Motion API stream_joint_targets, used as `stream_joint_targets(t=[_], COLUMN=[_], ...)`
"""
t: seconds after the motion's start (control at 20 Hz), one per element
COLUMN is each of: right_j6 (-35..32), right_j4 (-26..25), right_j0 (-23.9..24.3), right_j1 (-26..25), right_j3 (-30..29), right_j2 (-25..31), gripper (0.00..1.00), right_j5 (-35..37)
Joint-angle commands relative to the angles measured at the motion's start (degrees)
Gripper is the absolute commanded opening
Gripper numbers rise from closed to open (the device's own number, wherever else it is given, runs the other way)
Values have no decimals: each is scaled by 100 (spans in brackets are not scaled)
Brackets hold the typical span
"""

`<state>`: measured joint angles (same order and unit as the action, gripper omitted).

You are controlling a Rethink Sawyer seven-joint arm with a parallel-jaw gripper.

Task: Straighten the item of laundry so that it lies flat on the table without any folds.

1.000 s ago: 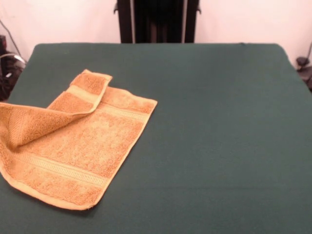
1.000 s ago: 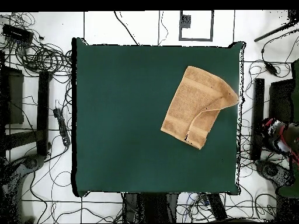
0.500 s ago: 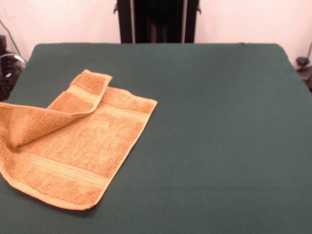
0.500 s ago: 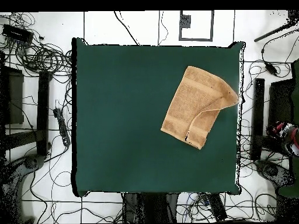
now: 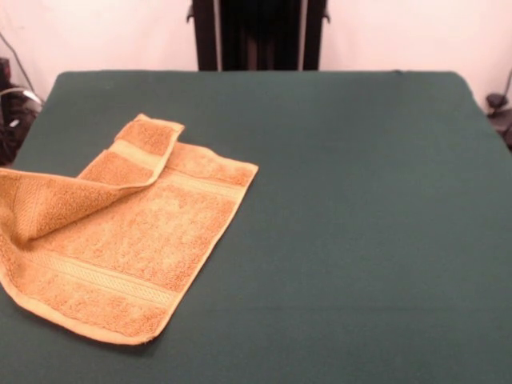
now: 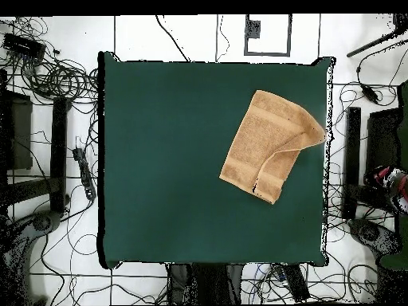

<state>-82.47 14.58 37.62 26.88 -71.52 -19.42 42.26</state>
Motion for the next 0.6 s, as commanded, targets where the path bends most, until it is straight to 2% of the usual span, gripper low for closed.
stream_joint_targets(t=[0.05,0.6], right_j6=[-1223,-1229], right_j4=[145,296], right_j0=[-266,-403], right_j1=[-17,-1], right_j3=[-567,-696], right_j2=[487,736], gripper=[100,100], right_j5=[317,110])
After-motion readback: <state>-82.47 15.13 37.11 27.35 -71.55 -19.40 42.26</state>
